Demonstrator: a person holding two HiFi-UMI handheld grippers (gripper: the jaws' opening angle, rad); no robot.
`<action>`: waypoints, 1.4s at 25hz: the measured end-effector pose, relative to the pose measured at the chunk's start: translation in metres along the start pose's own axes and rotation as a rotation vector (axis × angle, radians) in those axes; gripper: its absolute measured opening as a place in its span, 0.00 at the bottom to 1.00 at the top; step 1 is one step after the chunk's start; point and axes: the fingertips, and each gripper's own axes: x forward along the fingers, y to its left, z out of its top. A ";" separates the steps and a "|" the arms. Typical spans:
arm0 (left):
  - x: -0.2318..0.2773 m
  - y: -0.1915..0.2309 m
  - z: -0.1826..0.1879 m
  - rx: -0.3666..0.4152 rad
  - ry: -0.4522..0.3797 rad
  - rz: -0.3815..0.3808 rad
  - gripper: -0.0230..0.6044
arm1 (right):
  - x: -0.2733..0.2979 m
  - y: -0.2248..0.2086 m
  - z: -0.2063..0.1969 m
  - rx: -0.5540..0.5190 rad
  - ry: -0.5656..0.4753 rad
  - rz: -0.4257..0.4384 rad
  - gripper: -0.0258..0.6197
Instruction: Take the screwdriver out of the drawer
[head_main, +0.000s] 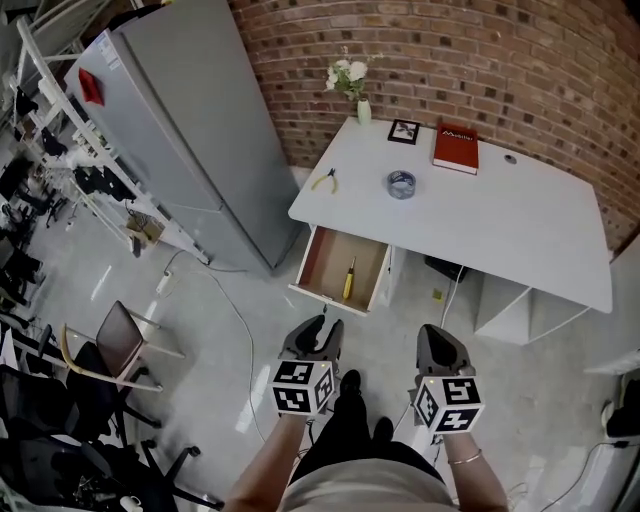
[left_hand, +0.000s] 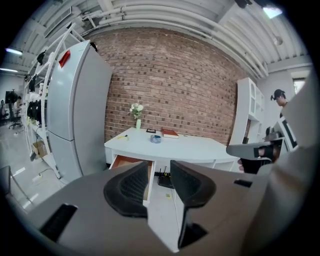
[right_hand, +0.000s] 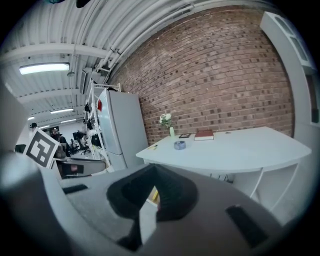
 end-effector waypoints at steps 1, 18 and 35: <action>0.007 0.006 0.000 -0.002 0.007 -0.004 0.25 | 0.007 0.001 0.001 -0.002 0.003 -0.005 0.04; 0.133 0.108 0.025 0.000 0.126 -0.086 0.27 | 0.154 0.006 0.048 0.023 0.015 -0.103 0.04; 0.208 0.126 -0.018 0.000 0.267 -0.115 0.26 | 0.194 -0.016 0.015 0.080 0.089 -0.160 0.04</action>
